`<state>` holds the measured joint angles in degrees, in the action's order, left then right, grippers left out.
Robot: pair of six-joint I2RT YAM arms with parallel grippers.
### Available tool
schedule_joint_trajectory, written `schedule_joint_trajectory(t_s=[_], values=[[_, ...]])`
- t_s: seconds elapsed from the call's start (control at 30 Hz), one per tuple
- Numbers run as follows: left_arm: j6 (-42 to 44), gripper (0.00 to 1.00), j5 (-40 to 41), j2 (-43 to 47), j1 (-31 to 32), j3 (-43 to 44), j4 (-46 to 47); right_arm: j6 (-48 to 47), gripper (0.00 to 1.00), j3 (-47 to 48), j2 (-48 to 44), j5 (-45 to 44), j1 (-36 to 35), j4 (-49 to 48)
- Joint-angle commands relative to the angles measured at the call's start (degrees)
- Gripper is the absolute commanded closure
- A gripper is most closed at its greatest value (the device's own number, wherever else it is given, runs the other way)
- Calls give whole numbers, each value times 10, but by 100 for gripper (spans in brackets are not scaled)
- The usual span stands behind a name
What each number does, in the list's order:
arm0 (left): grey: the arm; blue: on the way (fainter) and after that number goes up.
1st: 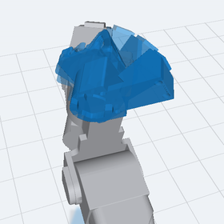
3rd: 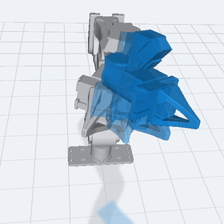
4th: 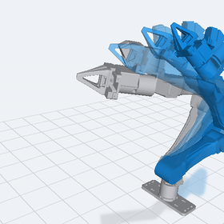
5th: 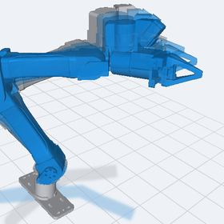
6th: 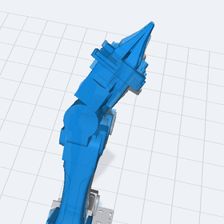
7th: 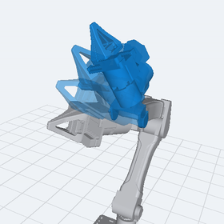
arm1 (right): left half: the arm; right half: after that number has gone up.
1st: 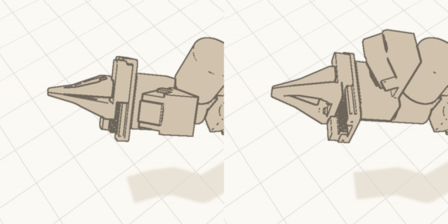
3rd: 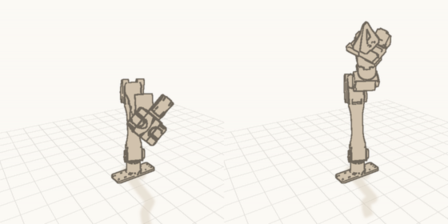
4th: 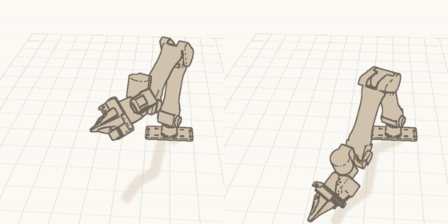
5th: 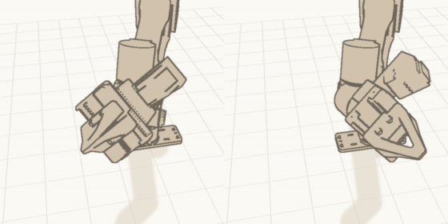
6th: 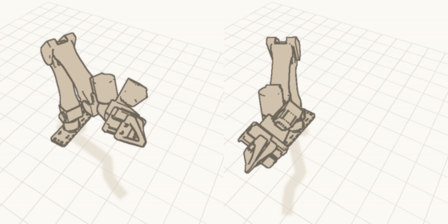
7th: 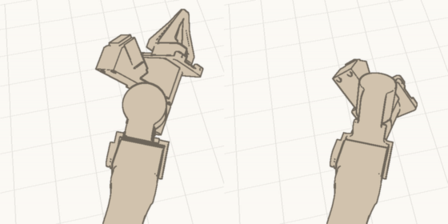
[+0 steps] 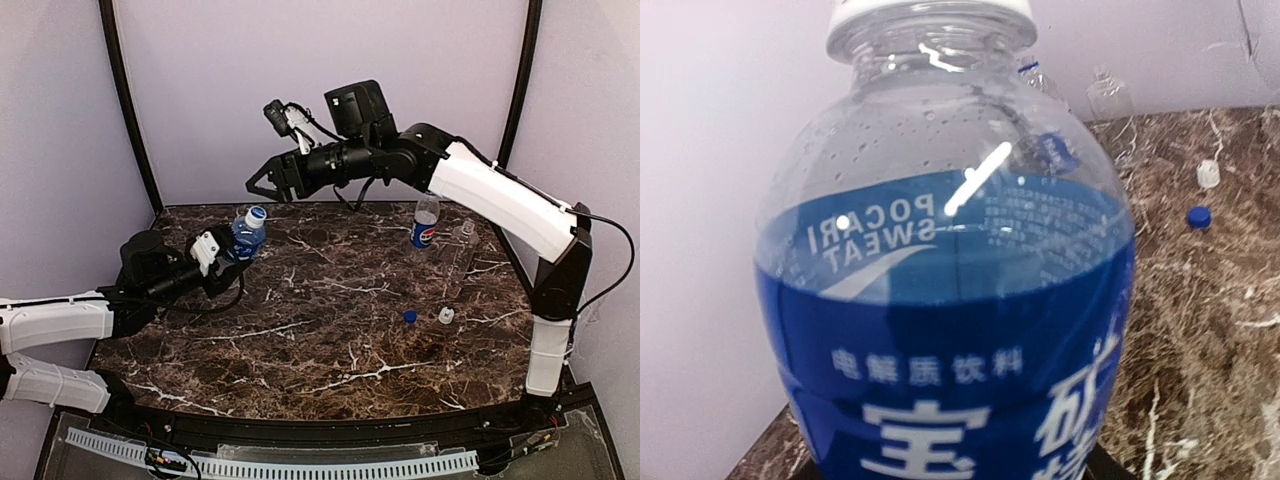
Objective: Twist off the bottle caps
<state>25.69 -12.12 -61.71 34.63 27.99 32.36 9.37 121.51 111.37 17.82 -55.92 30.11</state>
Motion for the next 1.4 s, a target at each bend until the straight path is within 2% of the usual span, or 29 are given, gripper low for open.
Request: schedule_joint_trajectory(t_s=[0.0, 0.13, 0.33, 0.4, 0.47, 0.63, 0.67, 1.03, 1.2, 1.37], values=[[151, 66, 96, -15, 2, 2, -14, 72, 30, 33, 9, -30, 6, 105], [156, 67, 106, -23, 2, 10, -14, 81, 24, 43, 20, -51, 2, 144], [148, 67, 92, -32, 3, 15, -16, 66, 24, 60, 43, -50, -7, 163], [146, 67, 90, -36, 5, 17, -18, 59, 27, 77, 56, -43, -7, 163], [144, 67, 88, -37, 6, 18, -18, 55, 37, 92, 68, -37, -7, 162], [138, 67, 84, -39, 8, 20, -21, 49, 55, 94, 78, -29, -7, 164], [137, 67, 85, -40, 8, 20, -21, 48, 56, 92, 78, -28, -7, 165], [128, 67, 85, -46, 8, 18, -12, 48, 44, 87, 88, -5, -6, 193], [123, 67, 81, -45, 8, 17, -13, 46, 49, 91, 91, -8, -5, 194], [118, 67, 76, -43, 8, 14, -12, 45, 49, 98, 99, -7, -5, 191]])
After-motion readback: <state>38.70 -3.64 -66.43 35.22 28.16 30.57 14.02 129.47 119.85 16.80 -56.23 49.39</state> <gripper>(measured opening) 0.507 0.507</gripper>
